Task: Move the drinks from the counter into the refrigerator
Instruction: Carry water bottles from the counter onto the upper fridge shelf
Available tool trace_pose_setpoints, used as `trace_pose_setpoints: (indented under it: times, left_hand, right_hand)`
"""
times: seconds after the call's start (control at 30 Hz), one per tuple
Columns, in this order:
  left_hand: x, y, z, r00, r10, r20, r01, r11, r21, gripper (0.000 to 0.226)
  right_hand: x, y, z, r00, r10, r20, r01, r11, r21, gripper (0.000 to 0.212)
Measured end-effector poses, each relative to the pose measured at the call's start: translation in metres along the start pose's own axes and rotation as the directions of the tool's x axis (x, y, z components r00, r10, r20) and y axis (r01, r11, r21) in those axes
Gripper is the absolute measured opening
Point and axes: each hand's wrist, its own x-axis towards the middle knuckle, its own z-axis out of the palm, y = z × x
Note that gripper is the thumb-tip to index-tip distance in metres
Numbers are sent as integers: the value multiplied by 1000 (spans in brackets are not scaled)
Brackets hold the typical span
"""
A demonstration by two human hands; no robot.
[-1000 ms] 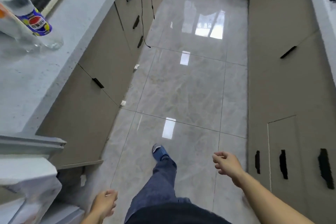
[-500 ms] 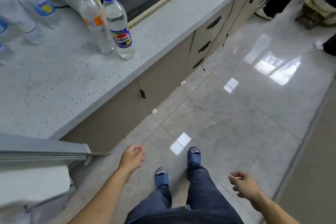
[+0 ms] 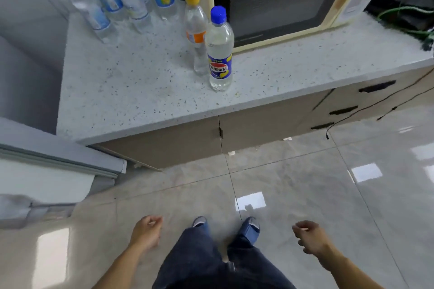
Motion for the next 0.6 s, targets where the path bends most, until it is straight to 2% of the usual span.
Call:
trace_pose_setpoints:
  times: [0.27, 0.37, 0.47, 0.6]
  left_hand:
    - [-24, -26, 16, 978, -194, -74, 164, 942, -293, 10]
    - [-17, -17, 13, 970, -228, -89, 176, 901, -397, 9]
    - [-2, 5, 8, 977, -204, -64, 153, 877, -456, 6]
    - [22, 59, -8, 995, -39, -92, -10, 875, -484, 8]
  right_hand:
    - [31, -105, 18, 980, -130, 153, 151, 980, -132, 8]
    - [23, -151, 39, 959, -188, 211, 219, 966, -135, 9]
    - [4, -204, 58, 917, -297, 267, 340, 931, -133, 7]
    - [-29, -288, 87, 810, -469, 351, 534, 838, -111, 12]
